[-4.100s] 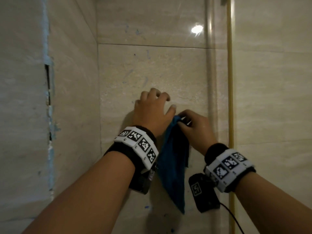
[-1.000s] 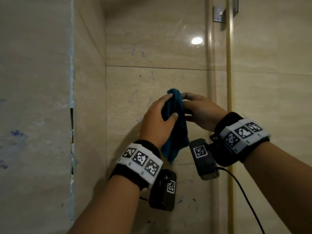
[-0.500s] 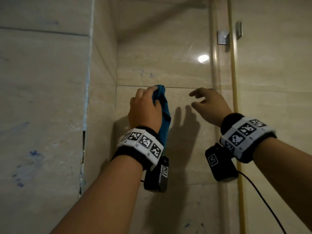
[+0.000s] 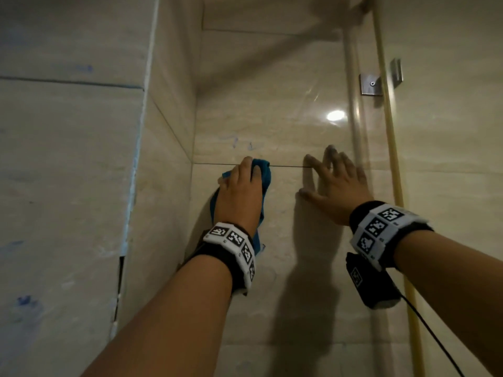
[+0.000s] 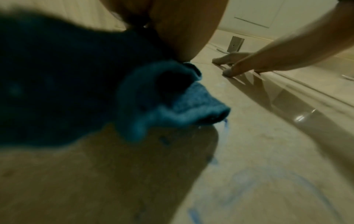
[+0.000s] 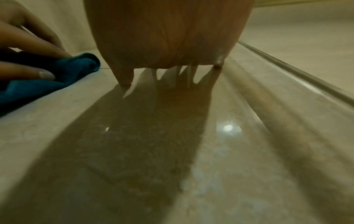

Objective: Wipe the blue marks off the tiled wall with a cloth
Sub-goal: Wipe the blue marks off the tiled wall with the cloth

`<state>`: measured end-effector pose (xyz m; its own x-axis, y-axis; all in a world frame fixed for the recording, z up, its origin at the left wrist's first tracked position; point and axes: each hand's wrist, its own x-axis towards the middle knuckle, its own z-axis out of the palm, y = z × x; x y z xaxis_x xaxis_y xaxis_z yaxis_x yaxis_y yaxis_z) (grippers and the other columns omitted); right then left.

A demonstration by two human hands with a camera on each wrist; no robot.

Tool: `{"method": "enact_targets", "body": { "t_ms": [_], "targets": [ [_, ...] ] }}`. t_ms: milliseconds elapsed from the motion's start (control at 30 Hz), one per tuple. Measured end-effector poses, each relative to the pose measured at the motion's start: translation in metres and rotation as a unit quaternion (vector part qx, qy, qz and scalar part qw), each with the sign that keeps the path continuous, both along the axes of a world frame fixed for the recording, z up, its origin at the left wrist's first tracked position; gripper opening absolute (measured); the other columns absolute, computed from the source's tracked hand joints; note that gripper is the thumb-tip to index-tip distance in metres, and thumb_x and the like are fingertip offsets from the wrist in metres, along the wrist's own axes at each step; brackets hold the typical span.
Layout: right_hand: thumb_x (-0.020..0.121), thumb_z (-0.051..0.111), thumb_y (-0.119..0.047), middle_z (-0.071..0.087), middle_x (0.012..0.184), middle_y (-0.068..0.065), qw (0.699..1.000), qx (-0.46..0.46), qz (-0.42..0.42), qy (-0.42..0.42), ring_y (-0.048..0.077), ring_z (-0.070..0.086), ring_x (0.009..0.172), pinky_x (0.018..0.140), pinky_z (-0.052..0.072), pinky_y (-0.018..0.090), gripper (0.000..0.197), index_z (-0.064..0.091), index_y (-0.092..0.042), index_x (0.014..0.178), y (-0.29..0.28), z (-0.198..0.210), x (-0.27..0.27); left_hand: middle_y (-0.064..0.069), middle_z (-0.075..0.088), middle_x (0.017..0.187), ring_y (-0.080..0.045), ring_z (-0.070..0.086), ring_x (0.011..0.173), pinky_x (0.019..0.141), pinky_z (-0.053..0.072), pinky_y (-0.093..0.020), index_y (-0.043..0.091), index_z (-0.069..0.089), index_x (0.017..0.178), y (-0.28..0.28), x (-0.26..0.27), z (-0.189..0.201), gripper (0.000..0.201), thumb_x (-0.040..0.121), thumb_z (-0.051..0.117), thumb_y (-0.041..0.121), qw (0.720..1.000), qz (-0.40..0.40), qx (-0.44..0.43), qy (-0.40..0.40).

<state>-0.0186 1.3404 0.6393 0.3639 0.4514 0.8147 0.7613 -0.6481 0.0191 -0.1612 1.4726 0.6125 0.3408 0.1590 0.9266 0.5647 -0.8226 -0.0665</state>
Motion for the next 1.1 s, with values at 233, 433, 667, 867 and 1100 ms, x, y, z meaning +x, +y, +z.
{"method": "enact_targets", "body": {
  "t_ms": [233, 433, 667, 867, 1100],
  "targets": [
    [0.088, 0.022, -0.071, -0.050, 0.137, -0.005, 1.000, -0.029, 0.001, 0.008, 0.018, -0.038, 0.132, 0.109, -0.022, 0.047, 0.074, -0.034, -0.047, 0.130, 0.008, -0.006, 0.010, -0.005, 0.020, 0.155, -0.023, 0.019, 0.141, 0.113, 0.018, -0.034, 0.019, 0.005, 0.153, 0.007, 0.006, -0.009, 0.066, 0.099, 0.043, 0.018, 0.999, -0.039, 0.030, -0.002],
    [0.087, 0.016, -0.072, -0.051, 0.138, -0.004, 0.999, -0.048, 0.001, 0.010, 0.020, -0.041, 0.131, 0.107, -0.024, 0.047, 0.072, -0.037, -0.047, 0.128, 0.005, -0.007, 0.009, -0.002, -0.007, 0.161, -0.021, -0.005, 0.147, 0.119, 0.006, -0.033, 0.018, -0.006, 0.153, 0.012, 0.014, -0.004, 0.060, 0.103, 0.028, 0.019, 0.999, -0.032, -0.005, -0.015],
    [0.077, 0.004, -0.078, -0.053, 0.136, -0.003, 0.998, -0.057, 0.014, 0.010, 0.021, -0.042, 0.130, 0.110, -0.022, 0.049, 0.073, -0.040, -0.048, 0.126, 0.004, -0.008, 0.009, -0.011, -0.001, 0.158, -0.030, 0.011, 0.144, 0.112, 0.026, -0.039, 0.010, -0.001, 0.153, 0.016, 0.006, 0.026, 0.075, 0.097, 0.048, 0.023, 0.989, 0.056, -0.065, -0.123],
    [0.086, 0.012, -0.072, -0.051, 0.140, -0.002, 0.998, -0.055, 0.014, 0.012, 0.020, -0.043, 0.130, 0.111, -0.021, 0.050, 0.071, -0.037, -0.046, 0.130, 0.004, -0.008, 0.009, -0.006, 0.008, 0.159, -0.027, 0.010, 0.145, 0.115, 0.019, -0.046, 0.020, -0.003, 0.153, 0.020, 0.014, 0.016, 0.077, 0.095, 0.048, 0.020, 0.997, 0.034, -0.017, -0.067],
    [0.085, 0.010, -0.074, -0.050, 0.140, -0.002, 0.998, -0.056, 0.014, 0.015, 0.021, -0.042, 0.132, 0.110, -0.023, 0.049, 0.070, -0.038, -0.046, 0.128, 0.003, -0.009, 0.009, -0.008, -0.008, 0.160, -0.025, -0.002, 0.147, 0.117, 0.012, -0.043, 0.014, -0.004, 0.153, 0.025, 0.001, 0.034, 0.065, 0.101, 0.034, 0.021, 0.988, 0.025, -0.084, -0.124]
  ]
}}
